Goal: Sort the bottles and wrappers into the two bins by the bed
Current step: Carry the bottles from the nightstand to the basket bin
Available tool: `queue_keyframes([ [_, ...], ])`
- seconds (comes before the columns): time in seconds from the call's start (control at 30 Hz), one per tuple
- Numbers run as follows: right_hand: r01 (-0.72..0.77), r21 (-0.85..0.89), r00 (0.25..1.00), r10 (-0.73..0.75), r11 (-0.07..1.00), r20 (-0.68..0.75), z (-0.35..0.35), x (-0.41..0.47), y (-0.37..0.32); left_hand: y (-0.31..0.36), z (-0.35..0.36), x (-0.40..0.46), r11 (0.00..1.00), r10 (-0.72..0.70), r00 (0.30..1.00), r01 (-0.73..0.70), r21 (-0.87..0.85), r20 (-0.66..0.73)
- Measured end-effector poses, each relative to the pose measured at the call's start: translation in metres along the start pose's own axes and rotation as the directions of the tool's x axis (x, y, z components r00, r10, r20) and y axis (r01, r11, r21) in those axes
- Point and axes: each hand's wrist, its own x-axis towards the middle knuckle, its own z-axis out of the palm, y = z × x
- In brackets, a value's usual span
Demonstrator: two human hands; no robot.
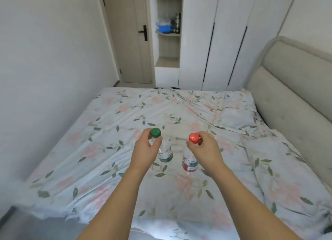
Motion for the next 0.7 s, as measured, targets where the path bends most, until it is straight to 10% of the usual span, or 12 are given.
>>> queue_keyframes([
  [0.7,0.457,0.191,0.718,-0.487,0.869,0.497,0.509,-0.128,-0.392,-0.193,-0.591,-0.06,0.946,-0.214,0.699,0.322,0.033,-0.682],
])
